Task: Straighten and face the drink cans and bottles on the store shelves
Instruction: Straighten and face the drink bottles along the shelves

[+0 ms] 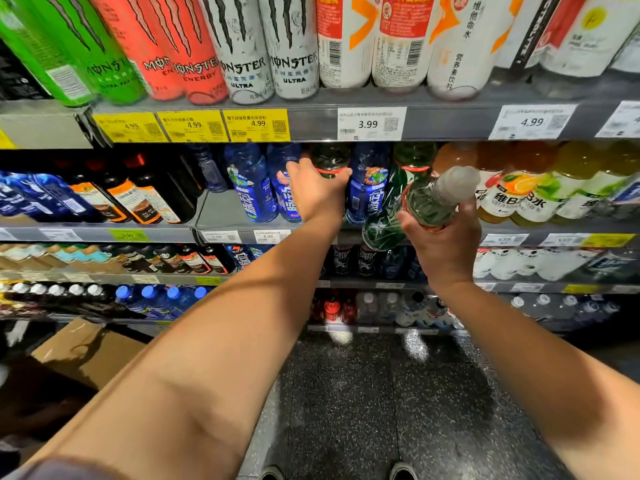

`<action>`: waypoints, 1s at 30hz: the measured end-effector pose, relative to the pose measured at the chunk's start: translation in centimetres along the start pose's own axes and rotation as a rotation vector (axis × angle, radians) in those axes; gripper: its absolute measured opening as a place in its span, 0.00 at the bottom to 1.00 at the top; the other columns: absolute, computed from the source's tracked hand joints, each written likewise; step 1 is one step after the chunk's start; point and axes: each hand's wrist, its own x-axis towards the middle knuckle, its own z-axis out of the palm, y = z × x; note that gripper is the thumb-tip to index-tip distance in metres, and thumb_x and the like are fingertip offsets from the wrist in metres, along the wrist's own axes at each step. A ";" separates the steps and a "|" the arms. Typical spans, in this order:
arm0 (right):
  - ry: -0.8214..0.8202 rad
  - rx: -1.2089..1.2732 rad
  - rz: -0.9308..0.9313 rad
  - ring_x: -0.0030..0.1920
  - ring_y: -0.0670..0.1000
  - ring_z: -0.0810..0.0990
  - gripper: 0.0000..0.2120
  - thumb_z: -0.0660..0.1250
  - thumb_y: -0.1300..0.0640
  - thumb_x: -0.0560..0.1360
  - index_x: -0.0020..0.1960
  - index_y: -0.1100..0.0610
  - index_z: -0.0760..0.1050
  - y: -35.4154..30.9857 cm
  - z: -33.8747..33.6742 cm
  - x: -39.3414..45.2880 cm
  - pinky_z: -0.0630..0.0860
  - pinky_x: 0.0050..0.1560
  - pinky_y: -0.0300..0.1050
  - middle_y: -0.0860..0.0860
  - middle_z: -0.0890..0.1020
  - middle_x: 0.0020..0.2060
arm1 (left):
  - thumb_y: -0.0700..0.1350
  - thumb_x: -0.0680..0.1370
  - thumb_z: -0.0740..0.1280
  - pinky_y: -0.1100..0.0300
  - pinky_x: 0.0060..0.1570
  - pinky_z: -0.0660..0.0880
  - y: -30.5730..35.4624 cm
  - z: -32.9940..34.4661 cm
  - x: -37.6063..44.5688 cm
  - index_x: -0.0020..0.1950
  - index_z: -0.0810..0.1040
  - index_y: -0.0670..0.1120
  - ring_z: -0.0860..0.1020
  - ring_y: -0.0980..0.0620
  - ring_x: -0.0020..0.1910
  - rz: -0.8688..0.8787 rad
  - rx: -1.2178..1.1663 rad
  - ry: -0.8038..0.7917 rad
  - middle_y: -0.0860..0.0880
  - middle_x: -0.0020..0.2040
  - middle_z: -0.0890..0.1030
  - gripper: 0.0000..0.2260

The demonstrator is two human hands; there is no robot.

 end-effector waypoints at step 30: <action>-0.013 0.070 0.122 0.50 0.44 0.81 0.32 0.80 0.48 0.65 0.64 0.56 0.73 2.5 -2.2 0.5 0.73 0.50 0.26 0.47 0.81 0.52 | 0.53 0.64 0.78 0.51 0.44 0.74 0.8 3.6 -4.5 0.52 0.73 0.42 0.76 0.41 0.46 0.498 0.234 0.043 0.44 0.46 0.78 0.25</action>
